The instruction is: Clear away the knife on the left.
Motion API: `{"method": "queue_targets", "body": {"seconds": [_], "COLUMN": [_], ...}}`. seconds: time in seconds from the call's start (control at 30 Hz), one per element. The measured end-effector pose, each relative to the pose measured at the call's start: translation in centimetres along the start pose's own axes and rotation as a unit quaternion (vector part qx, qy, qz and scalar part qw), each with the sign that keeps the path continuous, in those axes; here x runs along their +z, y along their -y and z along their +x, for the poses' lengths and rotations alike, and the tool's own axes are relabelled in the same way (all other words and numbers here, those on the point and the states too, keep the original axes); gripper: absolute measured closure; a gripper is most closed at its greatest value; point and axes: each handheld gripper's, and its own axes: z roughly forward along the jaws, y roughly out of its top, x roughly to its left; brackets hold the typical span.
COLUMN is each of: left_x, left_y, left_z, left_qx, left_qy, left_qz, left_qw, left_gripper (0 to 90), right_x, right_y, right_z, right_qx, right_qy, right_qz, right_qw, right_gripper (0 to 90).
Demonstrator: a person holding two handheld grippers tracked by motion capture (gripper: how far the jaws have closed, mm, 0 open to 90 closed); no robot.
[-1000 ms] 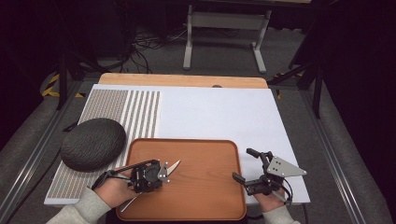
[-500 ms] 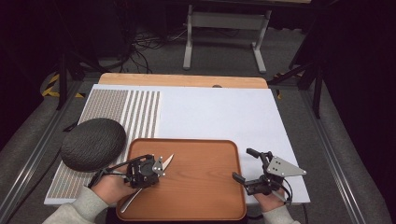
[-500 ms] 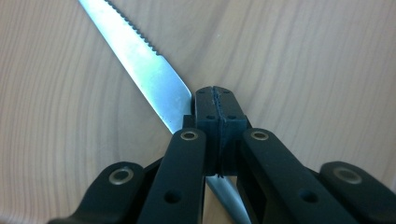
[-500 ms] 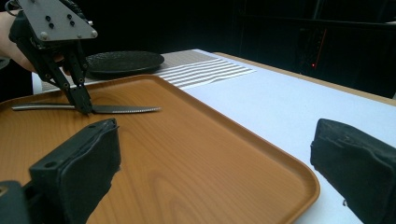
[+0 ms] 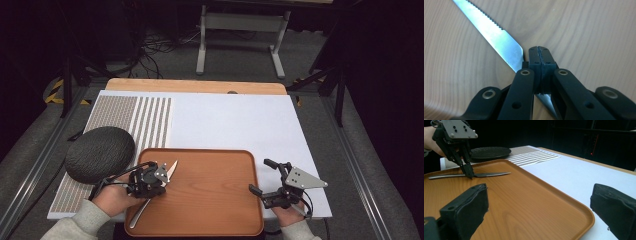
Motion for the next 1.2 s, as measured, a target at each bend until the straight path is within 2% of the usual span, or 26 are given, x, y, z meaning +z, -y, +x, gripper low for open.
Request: {"method": "queue_targets", "body": {"seconds": [0.1,0.9,1.2], "left_x": [-0.1,-0.9,-1.0], "left_y": [0.2,2.5,3.0], "left_z": [0.1,1.4,1.7], "left_qx": [-0.001,-0.048,-0.058], "left_qy": [-0.002,-0.012,-0.012], "left_qz": [0.001,0.005,0.006], "left_qw": [1.0000,0.9988,0.9982], "left_gripper": [89.9,89.8,89.8], "right_x": [0.0,0.1,0.1], "right_y": [0.0,0.0,0.0], "right_z": [0.0,0.0,0.0], "right_qx": [0.001,-0.001,-0.001], "right_qy": [-0.001,0.000,-0.002], "right_qz": [0.000,0.002,0.002], "right_qw": [1.0000,1.0000,1.0000], "right_gripper": [2.0,2.1,2.1]}}
